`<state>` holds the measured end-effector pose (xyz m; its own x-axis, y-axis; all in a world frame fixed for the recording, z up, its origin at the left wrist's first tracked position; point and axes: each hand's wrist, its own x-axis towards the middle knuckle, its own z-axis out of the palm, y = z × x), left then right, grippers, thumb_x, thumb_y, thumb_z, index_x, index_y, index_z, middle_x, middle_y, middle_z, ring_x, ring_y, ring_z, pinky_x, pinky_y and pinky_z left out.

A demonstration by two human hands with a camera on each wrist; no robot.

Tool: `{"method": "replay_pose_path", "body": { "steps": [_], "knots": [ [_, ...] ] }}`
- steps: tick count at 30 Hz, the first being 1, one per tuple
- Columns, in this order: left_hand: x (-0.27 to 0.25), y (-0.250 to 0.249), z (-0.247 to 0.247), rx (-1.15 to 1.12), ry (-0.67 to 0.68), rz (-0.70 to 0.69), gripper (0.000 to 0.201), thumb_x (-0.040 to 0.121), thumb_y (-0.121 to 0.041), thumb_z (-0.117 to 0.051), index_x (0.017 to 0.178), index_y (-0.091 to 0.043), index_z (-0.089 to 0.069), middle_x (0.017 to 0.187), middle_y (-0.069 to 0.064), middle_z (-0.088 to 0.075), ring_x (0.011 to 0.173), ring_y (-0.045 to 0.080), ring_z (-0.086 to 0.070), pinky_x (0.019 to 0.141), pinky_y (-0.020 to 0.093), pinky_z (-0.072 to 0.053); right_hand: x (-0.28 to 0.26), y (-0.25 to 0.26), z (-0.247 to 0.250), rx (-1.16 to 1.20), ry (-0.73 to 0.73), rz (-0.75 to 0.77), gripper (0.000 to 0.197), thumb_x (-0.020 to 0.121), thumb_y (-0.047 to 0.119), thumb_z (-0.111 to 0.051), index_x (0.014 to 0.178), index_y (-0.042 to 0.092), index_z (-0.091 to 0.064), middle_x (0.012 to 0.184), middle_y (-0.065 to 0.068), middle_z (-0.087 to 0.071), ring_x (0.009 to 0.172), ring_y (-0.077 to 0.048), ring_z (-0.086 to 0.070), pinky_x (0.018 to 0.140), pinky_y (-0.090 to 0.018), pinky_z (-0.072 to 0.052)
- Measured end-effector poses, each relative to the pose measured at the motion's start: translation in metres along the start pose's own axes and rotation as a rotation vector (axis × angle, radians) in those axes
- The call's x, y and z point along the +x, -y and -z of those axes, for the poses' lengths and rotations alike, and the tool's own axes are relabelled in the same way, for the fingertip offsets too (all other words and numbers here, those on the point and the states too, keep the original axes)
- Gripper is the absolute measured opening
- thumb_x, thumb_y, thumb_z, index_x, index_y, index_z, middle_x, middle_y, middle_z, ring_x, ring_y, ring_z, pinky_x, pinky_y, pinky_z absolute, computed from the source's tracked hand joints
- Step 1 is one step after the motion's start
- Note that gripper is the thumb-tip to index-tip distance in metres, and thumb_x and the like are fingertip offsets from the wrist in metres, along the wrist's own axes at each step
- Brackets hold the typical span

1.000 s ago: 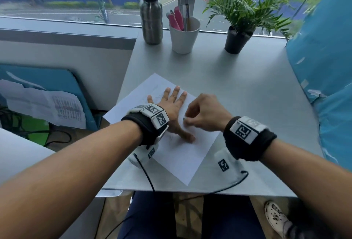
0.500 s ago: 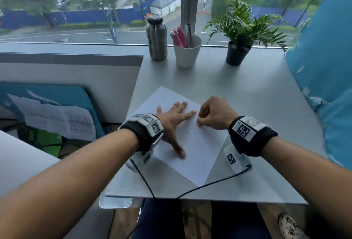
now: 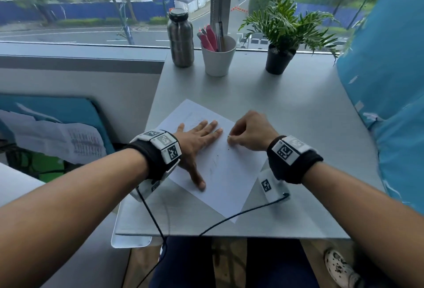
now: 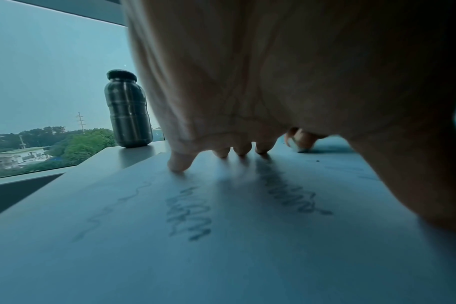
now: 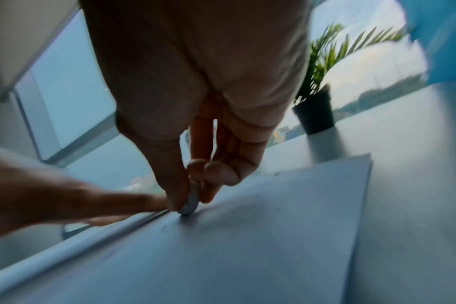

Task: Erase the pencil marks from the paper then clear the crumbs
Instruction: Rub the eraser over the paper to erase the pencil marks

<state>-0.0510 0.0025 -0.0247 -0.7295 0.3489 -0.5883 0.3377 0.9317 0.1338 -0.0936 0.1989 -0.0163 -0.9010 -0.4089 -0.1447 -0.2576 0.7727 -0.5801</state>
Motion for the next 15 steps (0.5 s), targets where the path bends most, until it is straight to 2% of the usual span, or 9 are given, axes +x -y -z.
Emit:
{"method": "replay_pose_path", "body": {
  "steps": [2,4,6,7,11,12,13,15],
  "knots": [
    [0.000,0.000,0.000,0.004,0.004,0.004,0.156,0.045,-0.070,-0.085,0.151,-0.034,0.025,0.156,-0.012,0.035,0.144,0.013,0.031,0.113,0.064,0.010,0.002,-0.001,0.000,-0.002,-0.062,-0.010,0.007,0.071,0.019,-0.078,0.076,0.014,-0.080,0.070,0.002,-0.074,0.062,-0.004,-0.061,0.062,-0.011,-0.046],
    [0.001,0.002,-0.001,0.005,0.003,0.007,0.157,0.044,-0.071,-0.084,0.150,-0.035,0.026,0.155,-0.012,0.036,0.143,0.012,0.032,0.113,0.064,0.011,-0.014,0.009,-0.011,-0.008,0.026,0.057,0.006,0.071,0.016,-0.078,0.074,0.012,-0.080,0.067,0.001,-0.073,0.057,-0.005,-0.063,0.061,-0.017,-0.052],
    [0.002,0.003,-0.002,0.012,-0.006,0.004,0.157,0.044,-0.073,-0.084,0.150,-0.035,0.026,0.155,-0.013,0.036,0.143,0.012,0.032,0.112,0.065,0.011,-0.029,0.016,-0.019,-0.015,0.166,0.118,0.006,0.072,0.017,-0.078,0.075,0.013,-0.080,0.064,0.003,-0.072,0.052,0.000,-0.060,0.058,-0.015,-0.052],
    [0.002,0.003,-0.001,0.011,-0.006,0.003,0.157,0.043,-0.073,-0.083,0.150,-0.036,0.025,0.155,-0.013,0.036,0.143,0.012,0.032,0.112,0.065,0.011,-0.026,0.015,-0.016,-0.020,0.190,0.117,0.007,0.072,0.019,-0.079,0.076,0.014,-0.080,0.065,0.004,-0.072,0.049,0.003,-0.058,0.057,-0.013,-0.050],
    [0.001,0.003,-0.001,-0.017,-0.004,0.006,0.156,0.043,-0.072,-0.084,0.151,-0.037,0.023,0.156,-0.014,0.034,0.144,0.013,0.031,0.112,0.068,0.008,0.010,-0.002,0.008,-0.037,-0.017,0.011,0.009,0.073,0.021,-0.080,0.079,0.014,-0.080,0.069,0.003,-0.072,0.052,0.003,-0.054,0.055,0.000,-0.035],
    [0.000,0.002,0.000,-0.019,0.000,0.009,0.156,0.043,-0.073,-0.084,0.151,-0.037,0.024,0.156,-0.015,0.034,0.143,0.013,0.032,0.112,0.069,0.008,0.010,-0.001,0.006,-0.046,-0.042,0.022,0.007,0.073,0.020,-0.079,0.076,0.014,-0.080,0.069,0.002,-0.072,0.054,0.000,-0.055,0.056,-0.002,-0.037],
    [0.000,0.002,-0.001,-0.018,0.005,0.015,0.157,0.042,-0.074,-0.083,0.150,-0.037,0.024,0.155,-0.015,0.035,0.143,0.013,0.032,0.111,0.069,0.008,0.004,0.003,-0.001,-0.050,-0.025,0.049,0.005,0.072,0.019,-0.078,0.073,0.013,-0.079,0.067,0.001,-0.072,0.054,-0.005,-0.057,0.057,-0.008,-0.043],
    [0.002,0.003,-0.004,-0.006,0.014,0.019,0.157,0.042,-0.076,-0.081,0.149,-0.036,0.027,0.153,-0.015,0.038,0.142,0.013,0.035,0.111,0.070,0.009,-0.021,0.017,-0.018,-0.072,0.092,0.151,0.006,0.071,0.016,-0.075,0.068,0.011,-0.076,0.062,-0.001,-0.070,0.055,-0.014,-0.062,0.058,-0.023,-0.051]
  ]
}}
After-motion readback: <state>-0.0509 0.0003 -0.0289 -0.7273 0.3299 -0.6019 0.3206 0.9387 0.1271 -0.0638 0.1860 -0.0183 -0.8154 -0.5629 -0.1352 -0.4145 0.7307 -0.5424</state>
